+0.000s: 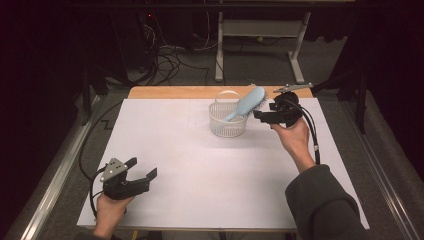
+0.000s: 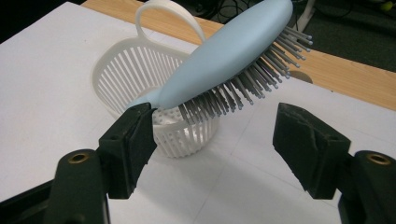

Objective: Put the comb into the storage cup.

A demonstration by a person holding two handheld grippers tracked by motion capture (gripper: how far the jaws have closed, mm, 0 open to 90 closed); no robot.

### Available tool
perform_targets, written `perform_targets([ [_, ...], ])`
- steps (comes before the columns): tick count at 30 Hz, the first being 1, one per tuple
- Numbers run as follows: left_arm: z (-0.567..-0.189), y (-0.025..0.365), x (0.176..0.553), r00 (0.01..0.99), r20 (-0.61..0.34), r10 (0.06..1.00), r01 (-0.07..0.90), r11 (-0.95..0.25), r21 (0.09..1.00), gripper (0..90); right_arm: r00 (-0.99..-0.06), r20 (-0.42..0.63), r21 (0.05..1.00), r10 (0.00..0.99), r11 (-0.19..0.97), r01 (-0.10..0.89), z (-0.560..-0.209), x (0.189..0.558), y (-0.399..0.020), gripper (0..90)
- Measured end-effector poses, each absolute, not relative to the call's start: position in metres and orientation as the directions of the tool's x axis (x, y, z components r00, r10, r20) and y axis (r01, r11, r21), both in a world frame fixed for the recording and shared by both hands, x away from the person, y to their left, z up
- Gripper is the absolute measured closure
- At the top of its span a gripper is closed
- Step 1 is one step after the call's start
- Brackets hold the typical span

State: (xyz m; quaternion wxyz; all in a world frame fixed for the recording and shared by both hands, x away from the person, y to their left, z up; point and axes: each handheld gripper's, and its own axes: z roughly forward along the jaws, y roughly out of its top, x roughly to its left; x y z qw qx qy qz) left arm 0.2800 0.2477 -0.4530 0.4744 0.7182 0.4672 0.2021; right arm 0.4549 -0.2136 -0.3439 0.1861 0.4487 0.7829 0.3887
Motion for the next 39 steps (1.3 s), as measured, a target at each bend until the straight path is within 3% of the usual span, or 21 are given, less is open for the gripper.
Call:
perform_targets([
  [39,-0.454,0.247,0.281,0.478,-0.155,0.865,0.484,-0.112,0.868,14.1,-0.55,0.067,0.815,0.832,0.273,0.512,-0.336,0.423,-0.247,28.2],
])
